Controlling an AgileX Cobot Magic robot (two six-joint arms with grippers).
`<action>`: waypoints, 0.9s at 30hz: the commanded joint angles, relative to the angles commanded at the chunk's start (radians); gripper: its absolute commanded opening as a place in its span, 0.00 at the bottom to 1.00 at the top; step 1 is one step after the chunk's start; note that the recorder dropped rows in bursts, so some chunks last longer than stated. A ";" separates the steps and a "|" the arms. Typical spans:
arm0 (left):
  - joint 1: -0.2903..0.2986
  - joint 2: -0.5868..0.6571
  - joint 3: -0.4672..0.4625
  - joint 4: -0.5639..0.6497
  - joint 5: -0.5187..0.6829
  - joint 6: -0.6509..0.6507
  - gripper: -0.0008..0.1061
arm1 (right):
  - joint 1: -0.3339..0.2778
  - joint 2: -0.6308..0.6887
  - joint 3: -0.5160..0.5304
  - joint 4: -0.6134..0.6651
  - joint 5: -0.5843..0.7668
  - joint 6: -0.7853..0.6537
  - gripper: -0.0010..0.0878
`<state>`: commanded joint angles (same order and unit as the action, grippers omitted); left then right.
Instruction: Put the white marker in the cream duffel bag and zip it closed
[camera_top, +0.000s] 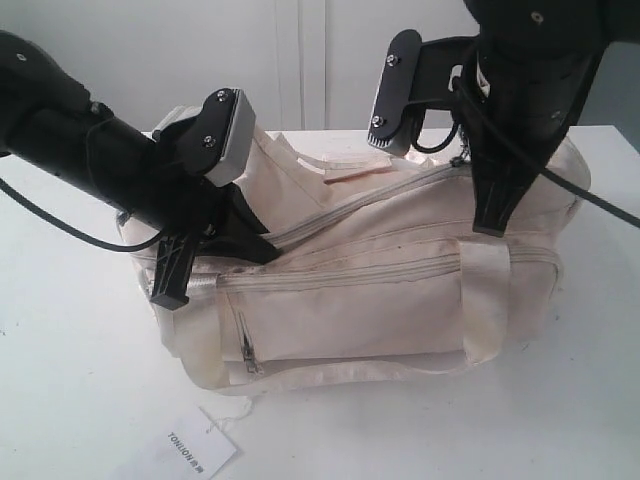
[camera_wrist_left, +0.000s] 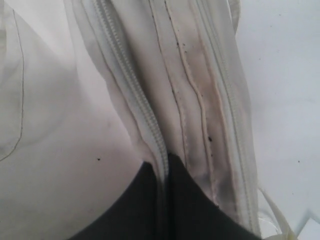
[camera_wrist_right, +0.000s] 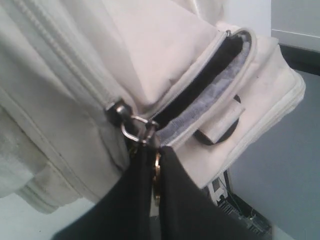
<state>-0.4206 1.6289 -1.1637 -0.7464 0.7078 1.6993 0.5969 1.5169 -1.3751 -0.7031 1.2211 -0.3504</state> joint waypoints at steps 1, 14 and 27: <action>0.000 0.000 0.000 0.000 0.000 0.000 0.01 | 0.000 0.000 0.000 -0.012 0.000 0.000 0.01; 0.000 0.000 0.000 0.000 0.000 0.000 0.01 | 0.000 0.000 0.002 -0.057 -0.045 -0.012 0.01; 0.000 0.000 0.000 -0.007 0.000 0.000 0.02 | 0.000 0.000 0.004 0.090 -0.072 -0.094 0.01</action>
<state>-0.4206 1.6289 -1.1637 -0.7533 0.7078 1.6993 0.5969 1.5169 -1.3710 -0.6132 1.1490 -0.4441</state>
